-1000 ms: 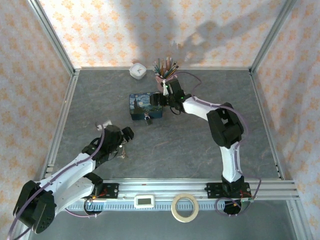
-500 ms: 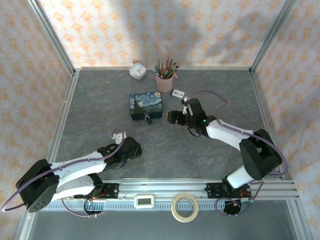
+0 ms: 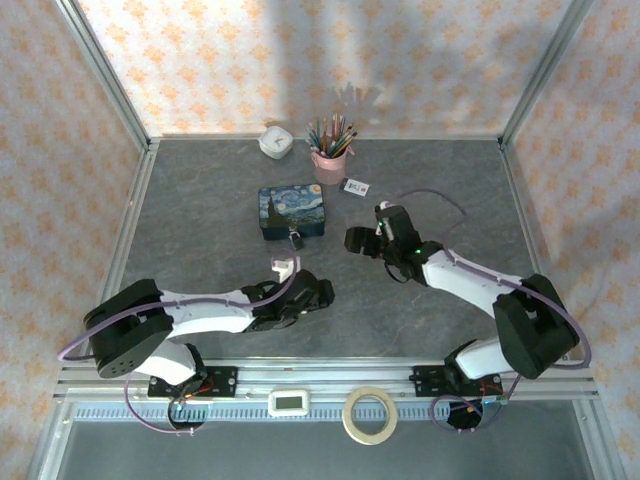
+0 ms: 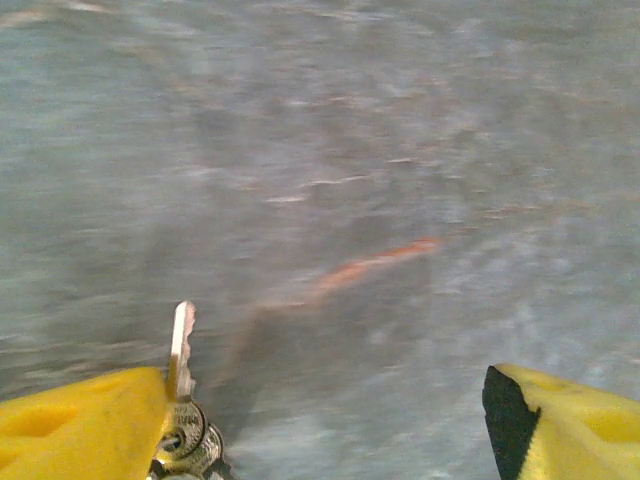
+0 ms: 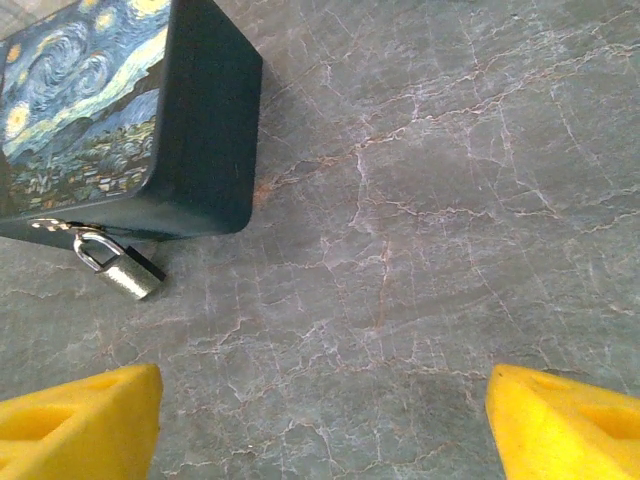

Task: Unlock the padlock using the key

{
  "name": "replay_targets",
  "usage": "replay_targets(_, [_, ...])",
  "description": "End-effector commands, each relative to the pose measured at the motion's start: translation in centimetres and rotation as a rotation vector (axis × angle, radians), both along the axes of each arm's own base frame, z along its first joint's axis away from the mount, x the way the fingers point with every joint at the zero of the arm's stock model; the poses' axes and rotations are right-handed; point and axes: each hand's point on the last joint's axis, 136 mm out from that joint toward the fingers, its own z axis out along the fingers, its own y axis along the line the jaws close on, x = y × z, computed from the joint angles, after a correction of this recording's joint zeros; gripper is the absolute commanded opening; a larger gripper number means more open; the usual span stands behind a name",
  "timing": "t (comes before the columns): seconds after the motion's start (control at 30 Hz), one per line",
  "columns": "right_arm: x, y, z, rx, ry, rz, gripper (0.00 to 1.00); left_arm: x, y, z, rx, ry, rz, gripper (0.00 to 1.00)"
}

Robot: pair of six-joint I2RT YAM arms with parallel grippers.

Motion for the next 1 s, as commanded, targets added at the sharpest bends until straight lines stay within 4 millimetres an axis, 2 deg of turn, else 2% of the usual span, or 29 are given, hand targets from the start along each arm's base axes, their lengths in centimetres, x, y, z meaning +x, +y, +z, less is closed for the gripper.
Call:
replay_targets(0.0, [-1.2,-0.6,0.2,0.014,0.001,-0.01,0.82,1.8,-2.0,4.0,-0.106,-0.088,0.02,0.86])
replay_targets(0.07, [-2.1,-0.3,-0.3,0.041,0.025,0.008,0.77,2.7,-0.9,5.5,-0.1,-0.14,0.058,0.88])
replay_targets(0.2, [-4.4,1.3,-1.2,0.087,0.085,0.062,0.7,4.8,3.7,7.1,-0.107,-0.217,0.197,0.91])
replay_targets(0.33, [-7.4,4.7,-2.2,0.084,0.143,0.15,0.65,6.2,9.3,8.7,-0.132,-0.327,0.366,0.92])
replay_targets(0.47, [-9.8,7.8,-3.4,0.003,0.179,0.23,0.61,7.1,13.0,10.0,-0.169,-0.414,0.468,0.97])
replay_targets(0.57, [-10.9,9.6,-4.5,-0.051,0.213,0.281,0.55,7.5,15.3,10.3,-0.189,-0.462,0.551,0.99])
replay_targets(0.73, [-11.8,12.3,-5.6,-0.136,0.223,0.35,0.47,7.7,17.3,10.2,-0.246,-0.495,0.624,0.99])
replay_targets(0.97, [-12.2,11.8,-8.2,-0.309,0.25,0.318,0.38,7.1,17.9,8.6,-0.23,-0.456,0.619,0.99])
